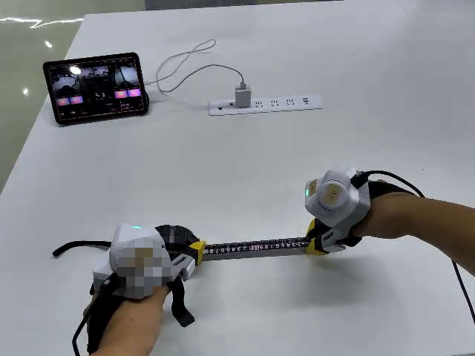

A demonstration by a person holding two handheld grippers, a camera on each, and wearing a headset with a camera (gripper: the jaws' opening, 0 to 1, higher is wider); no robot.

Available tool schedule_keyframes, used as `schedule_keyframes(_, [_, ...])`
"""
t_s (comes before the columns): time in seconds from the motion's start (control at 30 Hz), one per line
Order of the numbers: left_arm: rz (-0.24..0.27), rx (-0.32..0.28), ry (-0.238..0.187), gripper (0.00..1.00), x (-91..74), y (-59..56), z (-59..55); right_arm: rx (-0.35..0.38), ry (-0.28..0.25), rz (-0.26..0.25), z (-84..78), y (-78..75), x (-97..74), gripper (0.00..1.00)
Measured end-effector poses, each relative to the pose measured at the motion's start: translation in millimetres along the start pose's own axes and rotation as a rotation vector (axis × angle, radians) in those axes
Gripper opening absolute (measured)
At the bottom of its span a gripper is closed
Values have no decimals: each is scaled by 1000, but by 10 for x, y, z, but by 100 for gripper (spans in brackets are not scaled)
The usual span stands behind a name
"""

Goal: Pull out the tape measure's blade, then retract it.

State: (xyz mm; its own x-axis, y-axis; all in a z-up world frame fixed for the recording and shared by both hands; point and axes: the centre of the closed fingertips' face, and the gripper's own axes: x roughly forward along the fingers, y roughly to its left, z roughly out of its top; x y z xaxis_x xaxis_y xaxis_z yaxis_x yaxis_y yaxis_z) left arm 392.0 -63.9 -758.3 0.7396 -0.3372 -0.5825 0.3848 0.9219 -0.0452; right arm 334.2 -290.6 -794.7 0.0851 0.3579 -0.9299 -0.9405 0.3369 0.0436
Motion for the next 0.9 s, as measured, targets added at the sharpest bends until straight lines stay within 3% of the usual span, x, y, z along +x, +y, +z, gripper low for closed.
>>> schedule_keyframes(0.5, [-6, -2, 33, 59, 11, 3, -11, -81, -17, 12, 79, -2, 22, 10])
schedule_keyframes(0.67, [-8, -4, 37, 59, 12, 6, -15, -85, -21, 15, 93, -4, 30, 10])
schedule_keyframes(0.77, [-9, -4, 38, 59, 11, 7, -17, -41, -28, 15, 115, -5, 35, 10])
schedule_keyframes(0.8, [-10, -5, 38, 59, 11, 6, -17, -72, -22, 18, 118, -9, 42, 10])
schedule_keyframes(0.9, [-10, -6, 39, 59, 9, 5, -16, -70, -12, 22, 135, -5, 48, 10])
